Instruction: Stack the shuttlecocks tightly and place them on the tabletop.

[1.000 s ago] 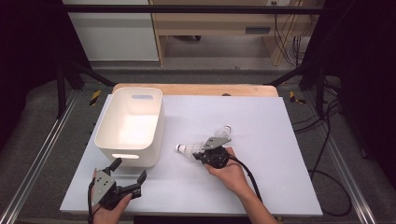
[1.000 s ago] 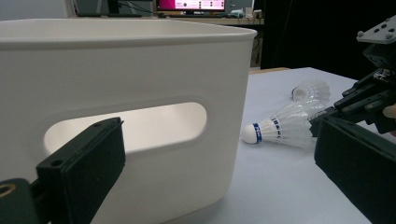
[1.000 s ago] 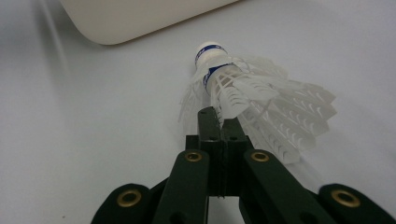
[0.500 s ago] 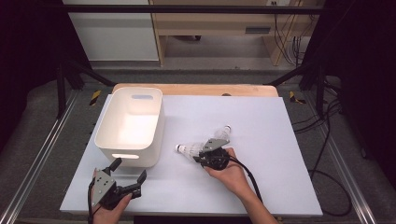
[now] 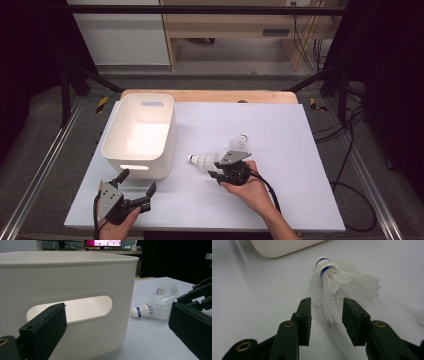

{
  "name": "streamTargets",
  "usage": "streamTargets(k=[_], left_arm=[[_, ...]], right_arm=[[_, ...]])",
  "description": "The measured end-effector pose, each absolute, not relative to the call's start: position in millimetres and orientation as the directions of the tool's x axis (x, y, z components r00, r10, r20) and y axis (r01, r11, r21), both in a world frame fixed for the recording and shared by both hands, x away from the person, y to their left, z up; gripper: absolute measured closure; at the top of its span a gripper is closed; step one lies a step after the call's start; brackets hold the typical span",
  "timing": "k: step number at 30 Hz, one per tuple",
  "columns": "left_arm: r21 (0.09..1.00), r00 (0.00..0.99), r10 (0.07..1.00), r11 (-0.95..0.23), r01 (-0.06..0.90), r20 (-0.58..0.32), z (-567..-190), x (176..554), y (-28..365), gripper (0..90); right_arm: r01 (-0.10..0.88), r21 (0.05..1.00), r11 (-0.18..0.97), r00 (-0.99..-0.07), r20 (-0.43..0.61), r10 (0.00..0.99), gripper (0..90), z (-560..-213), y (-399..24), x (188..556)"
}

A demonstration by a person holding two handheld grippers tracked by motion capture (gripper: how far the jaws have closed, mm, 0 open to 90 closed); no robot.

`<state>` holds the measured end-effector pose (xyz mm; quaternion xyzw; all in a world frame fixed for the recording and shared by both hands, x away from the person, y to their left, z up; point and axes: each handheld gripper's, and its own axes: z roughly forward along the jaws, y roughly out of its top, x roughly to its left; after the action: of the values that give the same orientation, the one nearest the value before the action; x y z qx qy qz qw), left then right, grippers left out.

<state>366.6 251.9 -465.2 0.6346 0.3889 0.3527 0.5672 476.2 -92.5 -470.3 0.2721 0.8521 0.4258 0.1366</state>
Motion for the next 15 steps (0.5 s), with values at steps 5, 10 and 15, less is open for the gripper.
streamTargets(k=[5,10,15], left_arm=[[0.995,0.455,0.89,-0.051,0.086,0.006,-464.9,366.8,252.1,1.8],[0.995,0.46,0.888,-0.061,0.074,0.02,-464.9,366.2,250.5,1.3],[0.995,0.461,0.887,-0.063,0.071,0.023,-465.4,366.6,251.0,1.2]], right_arm=[[0.359,0.795,0.489,-0.806,0.0,0.592,50.5,-472.4,-98.2,470.3],[0.362,0.799,0.479,-0.793,-0.007,0.61,41.2,-472.9,-102.2,465.0],[0.369,0.802,0.47,-0.787,0.001,0.617,35.1,-471.3,-103.6,462.3]])
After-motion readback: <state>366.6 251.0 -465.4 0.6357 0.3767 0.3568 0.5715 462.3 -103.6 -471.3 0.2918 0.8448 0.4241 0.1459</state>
